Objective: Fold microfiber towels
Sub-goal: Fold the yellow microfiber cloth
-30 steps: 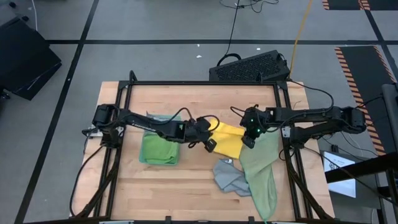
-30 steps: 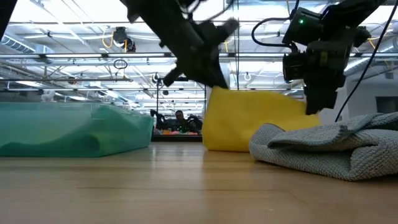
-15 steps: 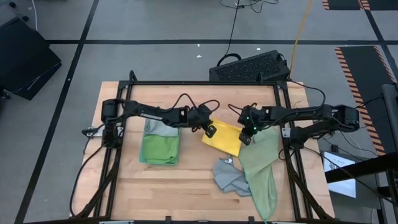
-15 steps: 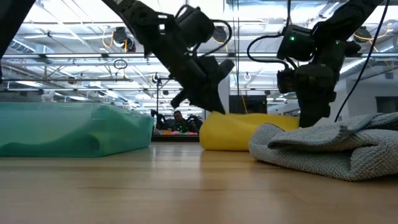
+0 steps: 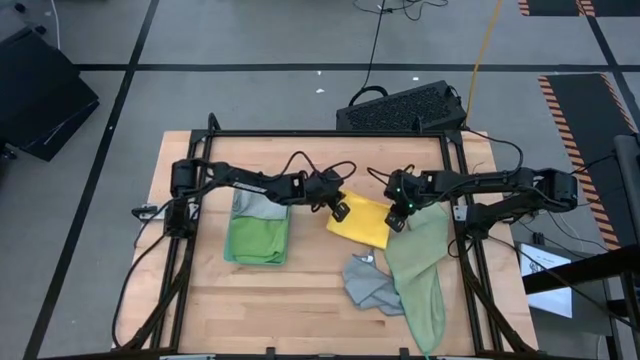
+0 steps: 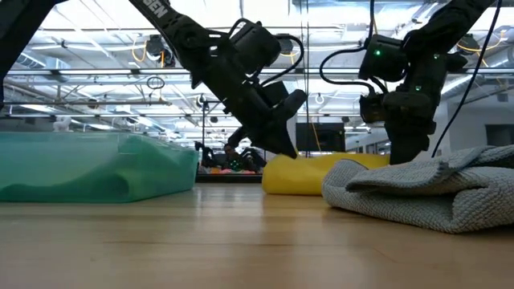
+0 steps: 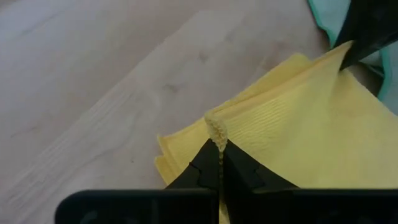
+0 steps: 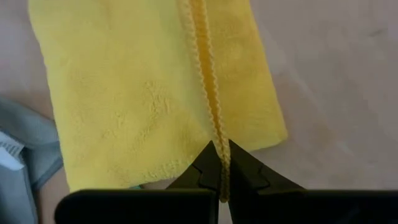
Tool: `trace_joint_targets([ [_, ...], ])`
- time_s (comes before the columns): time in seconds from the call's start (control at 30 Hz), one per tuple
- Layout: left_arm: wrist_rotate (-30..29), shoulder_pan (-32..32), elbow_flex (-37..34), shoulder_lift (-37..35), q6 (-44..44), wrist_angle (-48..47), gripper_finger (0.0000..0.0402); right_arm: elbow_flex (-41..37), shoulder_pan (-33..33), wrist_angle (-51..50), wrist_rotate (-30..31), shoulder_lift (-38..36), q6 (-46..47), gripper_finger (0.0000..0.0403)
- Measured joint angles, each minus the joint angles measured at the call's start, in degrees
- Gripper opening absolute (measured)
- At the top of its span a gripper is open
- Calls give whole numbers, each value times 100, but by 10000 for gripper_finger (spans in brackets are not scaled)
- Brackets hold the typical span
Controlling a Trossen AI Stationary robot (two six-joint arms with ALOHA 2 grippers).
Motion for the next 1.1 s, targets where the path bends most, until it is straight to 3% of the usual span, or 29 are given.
trace_joint_targets([
  [0.27,-148,-33,1,200,8,80,22,0,1,63,411,4,-38,21],
  [0.53,-266,-41,0,289,-75,153,26,0,3,17,727,-18,-40,98],
  [0.8,-304,56,0,93,115,147,106,98,-62,-469,834,-544,100,170],
  [0.97,-292,245,4,-218,119,-153,154,25,-60,6,199,-953,110,170],
  [1.1,-135,290,1,-490,83,-267,166,-356,-16,1355,-505,-1040,171,159],
])
